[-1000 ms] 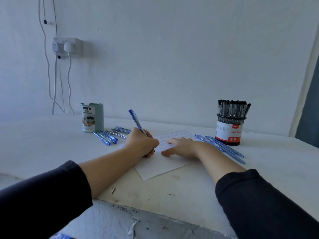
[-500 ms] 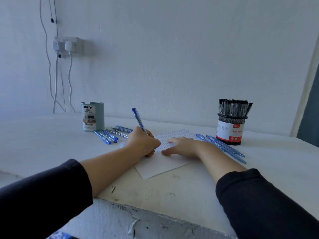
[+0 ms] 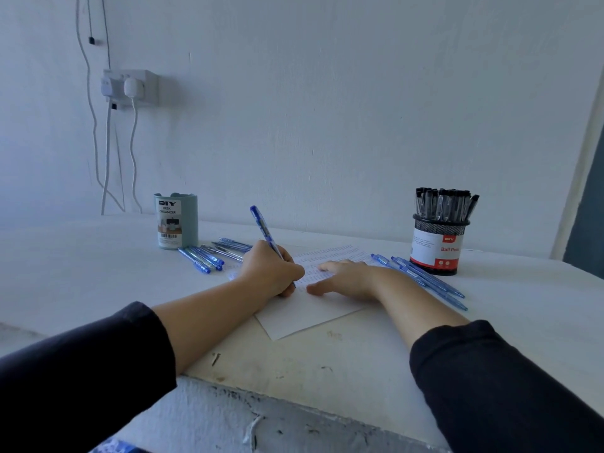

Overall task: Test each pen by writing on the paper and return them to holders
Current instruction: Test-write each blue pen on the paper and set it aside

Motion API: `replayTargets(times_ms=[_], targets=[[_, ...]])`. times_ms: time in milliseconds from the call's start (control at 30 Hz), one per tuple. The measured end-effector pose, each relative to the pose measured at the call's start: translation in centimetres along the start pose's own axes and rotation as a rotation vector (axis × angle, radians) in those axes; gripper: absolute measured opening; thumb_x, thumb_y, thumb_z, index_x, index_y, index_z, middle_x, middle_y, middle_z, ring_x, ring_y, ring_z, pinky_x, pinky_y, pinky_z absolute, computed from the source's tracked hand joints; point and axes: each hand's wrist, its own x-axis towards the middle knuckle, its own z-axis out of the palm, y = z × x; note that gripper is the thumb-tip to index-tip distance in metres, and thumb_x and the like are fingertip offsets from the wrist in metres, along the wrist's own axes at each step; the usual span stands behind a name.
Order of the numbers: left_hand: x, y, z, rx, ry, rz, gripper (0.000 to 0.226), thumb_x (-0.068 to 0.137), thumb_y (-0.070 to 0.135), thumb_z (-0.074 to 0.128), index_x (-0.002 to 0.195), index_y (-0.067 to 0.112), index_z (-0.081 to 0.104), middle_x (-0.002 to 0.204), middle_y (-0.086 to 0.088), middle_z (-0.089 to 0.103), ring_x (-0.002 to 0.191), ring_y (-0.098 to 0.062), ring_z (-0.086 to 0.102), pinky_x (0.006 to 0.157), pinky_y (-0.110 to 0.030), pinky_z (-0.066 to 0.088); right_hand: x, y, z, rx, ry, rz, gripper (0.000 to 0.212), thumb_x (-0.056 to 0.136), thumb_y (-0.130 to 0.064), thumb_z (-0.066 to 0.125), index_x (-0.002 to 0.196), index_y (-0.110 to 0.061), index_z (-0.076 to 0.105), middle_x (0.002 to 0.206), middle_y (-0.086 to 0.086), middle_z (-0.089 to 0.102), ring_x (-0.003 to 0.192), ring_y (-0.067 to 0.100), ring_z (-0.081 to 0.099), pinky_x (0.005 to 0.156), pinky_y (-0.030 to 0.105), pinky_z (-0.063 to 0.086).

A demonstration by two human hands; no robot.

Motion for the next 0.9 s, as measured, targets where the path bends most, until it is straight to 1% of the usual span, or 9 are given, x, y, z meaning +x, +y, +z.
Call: replayTargets(times_ms=[67,200,300,400,500,700,900], targets=[[-0.07,0.06,-0.03,-0.001,0.001,-0.002,0.006,0.067,0.001,0.062,0.067,0.006,0.059,0.049,-0.009,0.060,0.044,-0.020,0.055,0.057,-0.028,0.053,-0.07,-0.02,0.04,-0.003,-0.003,0.001,0.083,0.079,-0.070,0.050,0.149,-0.037,0.020,0.160,0.002,0.010,0.145,0.029,0.009,0.115,0.054,0.013],[-0.13,0.25,-0.12,-0.027,0.004,-0.012,0.005,0.068,-0.001,0.061,0.069,0.004,0.060,0.050,-0.010,0.059,0.043,-0.020,0.054,0.049,-0.024,0.049,-0.34,-0.07,-0.07,0.011,-0.005,0.001,0.083,0.079,-0.070,0.050,0.149,-0.037,0.021,0.160,0.001,0.010,0.145,0.028,0.009,0.115,0.053,0.013],[-0.18,0.26,-0.08,0.002,-0.005,-0.012,0.004,0.068,0.000,0.062,0.069,0.004,0.060,0.051,-0.010,0.060,0.041,-0.019,0.054,0.050,-0.024,0.050,-0.61,-0.22,-0.20,0.019,0.001,0.003,0.080,0.081,-0.068,0.050,0.149,-0.037,0.021,0.159,0.001,0.010,0.146,0.028,0.008,0.115,0.053,0.012],[-0.17,0.27,-0.06,0.013,-0.008,-0.012,0.004,0.068,0.001,0.062,0.071,0.003,0.061,0.051,-0.009,0.060,0.039,-0.016,0.054,0.048,-0.022,0.050,-0.65,-0.24,-0.18,0.001,0.004,0.001,0.081,0.080,-0.068,0.050,0.149,-0.038,0.021,0.159,0.002,0.011,0.145,0.029,0.009,0.115,0.054,0.013],[-0.17,0.25,-0.05,0.006,-0.011,-0.007,0.003,0.068,0.001,0.062,0.070,0.003,0.061,0.051,-0.010,0.060,0.040,-0.017,0.055,0.049,-0.023,0.051,-0.60,-0.18,-0.13,-0.001,-0.003,0.002,0.081,0.079,-0.069,0.050,0.148,-0.037,0.021,0.159,0.001,0.012,0.145,0.028,0.011,0.115,0.053,0.014],[-0.21,0.24,-0.05,0.015,-0.002,-0.001,0.005,0.068,0.001,0.061,0.067,0.005,0.058,0.048,-0.008,0.057,0.036,-0.016,0.051,0.046,-0.021,0.047,-0.63,-0.19,-0.12,0.010,-0.001,0.005,0.081,0.080,-0.069,0.050,0.148,-0.038,0.021,0.159,0.001,0.011,0.145,0.028,0.009,0.115,0.053,0.013],[-0.34,0.37,-0.05,0.002,-0.030,0.000,0.005,0.067,0.000,0.062,0.066,0.004,0.060,0.050,-0.009,0.059,0.040,-0.017,0.054,0.047,-0.022,0.047,-0.62,-0.18,-0.13,0.008,0.002,0.009,0.082,0.079,-0.070,0.050,0.148,-0.039,0.020,0.159,0.000,0.011,0.145,0.028,0.009,0.115,0.054,0.012]])
